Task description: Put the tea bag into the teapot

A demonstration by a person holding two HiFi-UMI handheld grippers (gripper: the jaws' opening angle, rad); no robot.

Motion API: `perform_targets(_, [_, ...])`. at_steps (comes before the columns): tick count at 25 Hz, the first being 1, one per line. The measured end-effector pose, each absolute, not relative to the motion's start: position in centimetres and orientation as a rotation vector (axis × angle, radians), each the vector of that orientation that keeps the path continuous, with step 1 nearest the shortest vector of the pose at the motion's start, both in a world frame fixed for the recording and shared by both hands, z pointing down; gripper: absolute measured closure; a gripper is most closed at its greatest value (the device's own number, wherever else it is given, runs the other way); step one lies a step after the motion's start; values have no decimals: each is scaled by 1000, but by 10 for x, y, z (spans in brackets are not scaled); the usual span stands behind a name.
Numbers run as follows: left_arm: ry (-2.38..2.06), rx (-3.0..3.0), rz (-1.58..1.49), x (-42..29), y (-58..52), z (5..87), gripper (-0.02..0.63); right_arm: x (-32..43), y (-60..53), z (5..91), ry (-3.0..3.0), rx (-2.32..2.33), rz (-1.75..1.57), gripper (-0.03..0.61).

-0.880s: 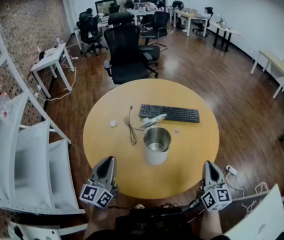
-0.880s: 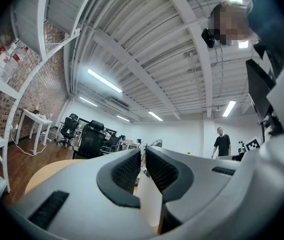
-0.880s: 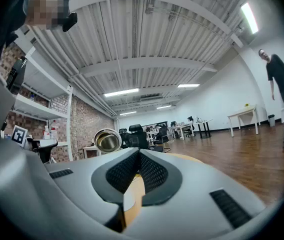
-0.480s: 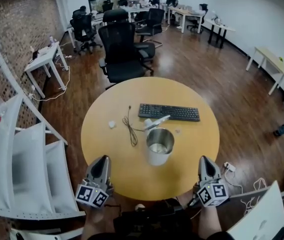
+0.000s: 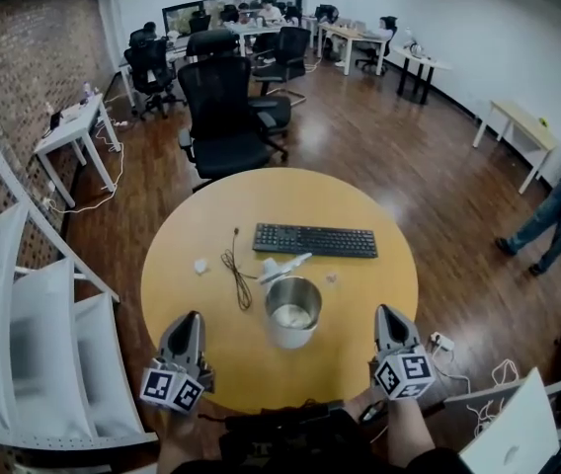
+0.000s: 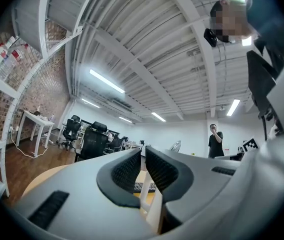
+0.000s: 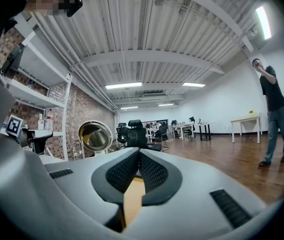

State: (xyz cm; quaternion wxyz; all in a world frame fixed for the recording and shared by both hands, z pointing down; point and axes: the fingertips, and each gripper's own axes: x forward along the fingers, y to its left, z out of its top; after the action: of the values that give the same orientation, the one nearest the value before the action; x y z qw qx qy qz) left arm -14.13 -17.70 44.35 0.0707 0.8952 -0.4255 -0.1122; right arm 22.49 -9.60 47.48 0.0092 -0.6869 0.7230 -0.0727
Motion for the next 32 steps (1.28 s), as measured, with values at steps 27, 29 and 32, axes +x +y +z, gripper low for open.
perform_targets(27, [-1455, 2483, -68, -95, -246, 519, 588, 248, -279, 657, 2819, -2106, -675, 324])
perform_targets(29, [-1474, 2445, -31, -99, -246, 526, 588, 247, -287, 673, 2857, -2126, -695, 324])
perform_targets(32, [-1494, 2425, -11, -105, -244, 529, 588, 243, -293, 694, 2897, -2144, -745, 324])
